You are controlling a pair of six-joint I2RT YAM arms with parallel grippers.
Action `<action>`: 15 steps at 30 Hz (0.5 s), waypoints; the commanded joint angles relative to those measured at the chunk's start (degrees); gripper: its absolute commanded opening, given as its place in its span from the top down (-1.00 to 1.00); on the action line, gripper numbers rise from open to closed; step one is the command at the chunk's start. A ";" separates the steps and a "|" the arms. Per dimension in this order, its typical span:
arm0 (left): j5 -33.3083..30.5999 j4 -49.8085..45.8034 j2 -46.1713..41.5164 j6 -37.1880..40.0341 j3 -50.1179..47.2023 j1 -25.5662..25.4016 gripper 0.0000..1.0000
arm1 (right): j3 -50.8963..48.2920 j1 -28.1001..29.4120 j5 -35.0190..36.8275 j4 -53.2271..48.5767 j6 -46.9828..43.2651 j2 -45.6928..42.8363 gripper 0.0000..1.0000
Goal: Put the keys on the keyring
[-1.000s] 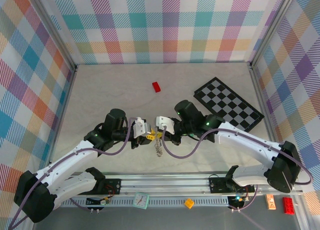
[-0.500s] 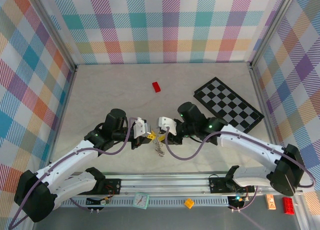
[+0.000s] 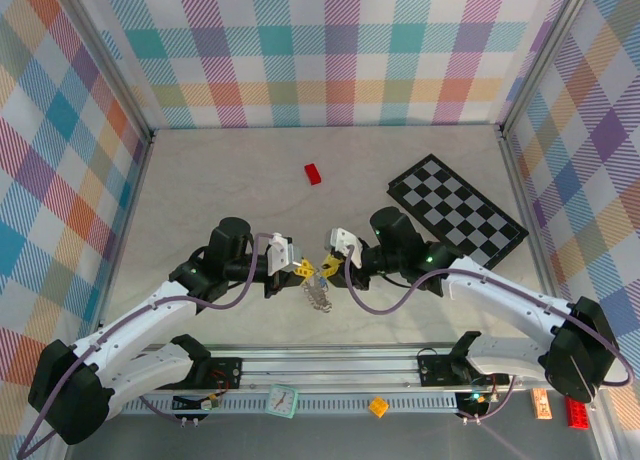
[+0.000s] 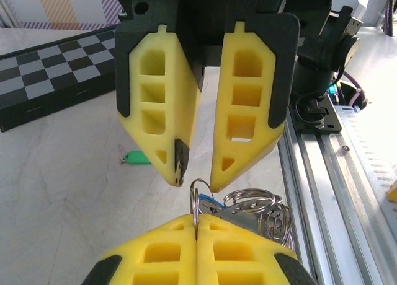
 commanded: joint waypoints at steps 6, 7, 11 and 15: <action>3.66 4.93 -1.50 -1.11 -1.07 -0.37 1.00 | -0.58 0.24 -2.21 0.86 -0.19 2.08 0.80; 3.82 5.66 -1.62 -1.41 -1.33 -0.37 1.00 | -0.59 0.24 -2.38 1.11 0.02 2.52 0.79; 4.41 6.83 -1.99 -2.27 -1.70 -0.37 1.00 | -0.60 0.24 -3.94 3.80 1.55 3.37 0.68; 4.22 6.66 -2.23 -2.15 -2.00 -0.37 1.00 | -1.05 0.23 -2.96 5.26 1.74 2.17 0.45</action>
